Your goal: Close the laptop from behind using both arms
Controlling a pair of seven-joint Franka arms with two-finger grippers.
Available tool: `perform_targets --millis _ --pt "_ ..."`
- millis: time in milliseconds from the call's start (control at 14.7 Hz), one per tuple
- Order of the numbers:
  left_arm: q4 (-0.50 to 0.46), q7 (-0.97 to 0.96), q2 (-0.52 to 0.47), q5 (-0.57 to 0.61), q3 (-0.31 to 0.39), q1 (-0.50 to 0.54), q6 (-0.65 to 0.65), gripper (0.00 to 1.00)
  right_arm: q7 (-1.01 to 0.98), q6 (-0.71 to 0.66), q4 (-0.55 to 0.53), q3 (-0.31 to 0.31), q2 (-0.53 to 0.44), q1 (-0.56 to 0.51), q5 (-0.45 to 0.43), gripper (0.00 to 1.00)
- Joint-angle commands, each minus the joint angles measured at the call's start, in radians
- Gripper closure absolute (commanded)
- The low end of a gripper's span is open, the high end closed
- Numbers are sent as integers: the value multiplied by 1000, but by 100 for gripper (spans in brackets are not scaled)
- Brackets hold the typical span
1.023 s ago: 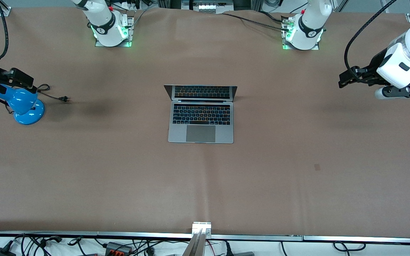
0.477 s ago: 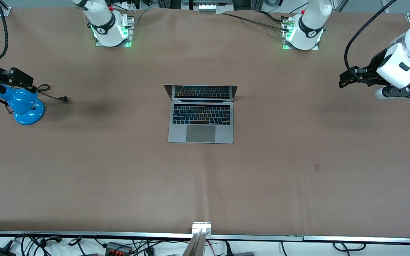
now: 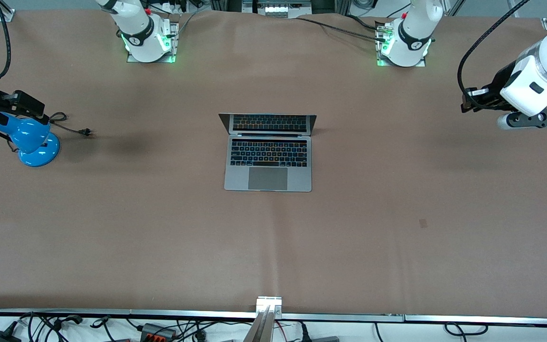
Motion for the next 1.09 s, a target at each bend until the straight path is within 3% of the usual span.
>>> perform_targets --millis 0,68,136,409,750,1023 --pt "27 19 6 11 7 -8 -25 100 7 -15 -2 1 -19 2 6 77" --pt "27 19 6 9 7 -8 -25 100 8 -21 -2 3 -19 3 6 92" --pt "27 19 6 9 7 -8 -25 100 8 -32 -4 4 -17 3 6 100" --pt "15 18 8 -76 -2 -22 -42 100 10 -47 -1 -2 -19 0 17 100" --pt "-117 -74 6 -297 -120 -24 65 100 -3 -177 -10 13 21 26 32 100" --pt "-269 -143 41 -330 -323 -24 296 100 10 -267 -42 15 90 67 239 100"
